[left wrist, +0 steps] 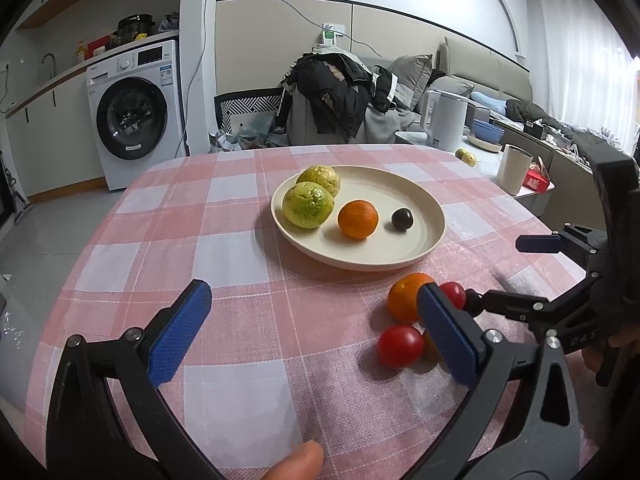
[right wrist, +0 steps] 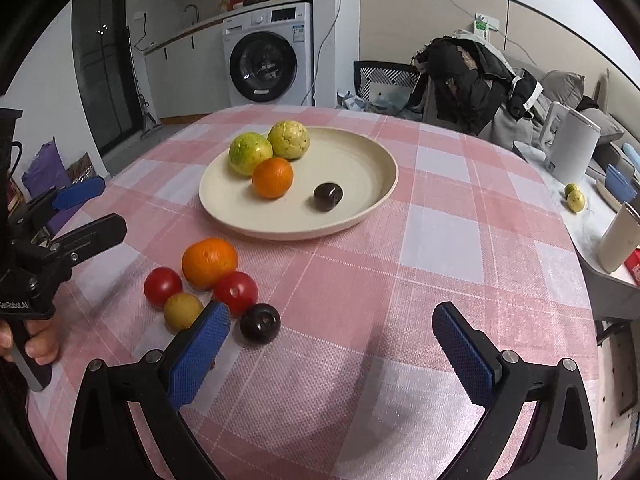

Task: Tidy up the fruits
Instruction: 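Withdraw both tools from the plate toward the remaining fruit, then reach the right tool to a dark plum and grasp it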

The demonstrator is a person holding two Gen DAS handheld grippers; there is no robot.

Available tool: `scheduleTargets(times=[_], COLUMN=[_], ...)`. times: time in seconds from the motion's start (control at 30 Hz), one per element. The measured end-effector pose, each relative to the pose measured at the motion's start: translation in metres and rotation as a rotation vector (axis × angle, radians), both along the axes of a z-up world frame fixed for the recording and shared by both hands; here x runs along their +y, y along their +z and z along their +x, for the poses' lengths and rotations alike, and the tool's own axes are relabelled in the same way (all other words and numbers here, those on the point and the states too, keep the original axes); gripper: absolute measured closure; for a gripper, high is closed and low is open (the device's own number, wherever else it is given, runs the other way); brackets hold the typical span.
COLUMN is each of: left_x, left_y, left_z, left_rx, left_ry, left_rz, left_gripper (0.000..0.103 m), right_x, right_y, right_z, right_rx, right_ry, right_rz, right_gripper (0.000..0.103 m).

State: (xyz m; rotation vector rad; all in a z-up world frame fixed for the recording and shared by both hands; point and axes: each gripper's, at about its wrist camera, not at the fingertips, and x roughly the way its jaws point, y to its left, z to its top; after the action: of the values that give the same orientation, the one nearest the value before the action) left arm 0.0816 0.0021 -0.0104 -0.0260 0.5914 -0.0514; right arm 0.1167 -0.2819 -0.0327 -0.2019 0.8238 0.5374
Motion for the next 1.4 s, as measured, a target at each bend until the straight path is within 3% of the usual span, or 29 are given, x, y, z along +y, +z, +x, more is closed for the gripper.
scheduleTargets(times=[0.1,0.43,0.63,0.77,0.93,1.2,1.4], left_x=[-0.004,-0.018,-0.017,-0.017,-0.016,-0.015,-0.019], left_y=[-0.001,-0.003,-0.003,-0.004,-0.004,-0.005,-0.01], left_z=[-0.001,-0.001,0.0,0.001,0.001,0.0,0.003], left_rx=[-0.001,0.011,0.014,0.019,0.02,0.02,0.063], left_ry=[-0.017,-0.067,-0.07,-0.066,-0.071,-0.084,-0.11], left_rz=[0.016,0.066,0.058,0.055,0.06,0.052,0.061], left_gripper=[0.001,0.001,0.001,0.001,0.001,0.001,0.001], right_x=[0.002,0.009,0.017,0.02,0.021,0.023,0.026], right_y=[-0.005,-0.012,-0.017,-0.02,-0.019,-0.015,-0.015], right_z=[0.0,0.001,0.001,0.002,-0.001,-0.002,-0.005], right_rx=[0.002,0.057,0.072,0.089,0.094,0.088,0.084], right_ry=[0.005,0.046,0.059,0.071,0.089,0.101,0.12], right_rz=[-0.042,-0.037,-0.062,-0.068,-0.05,-0.038,-0.041], right_gripper=[0.0,0.0,0.002,0.016,0.024,0.05,0.055])
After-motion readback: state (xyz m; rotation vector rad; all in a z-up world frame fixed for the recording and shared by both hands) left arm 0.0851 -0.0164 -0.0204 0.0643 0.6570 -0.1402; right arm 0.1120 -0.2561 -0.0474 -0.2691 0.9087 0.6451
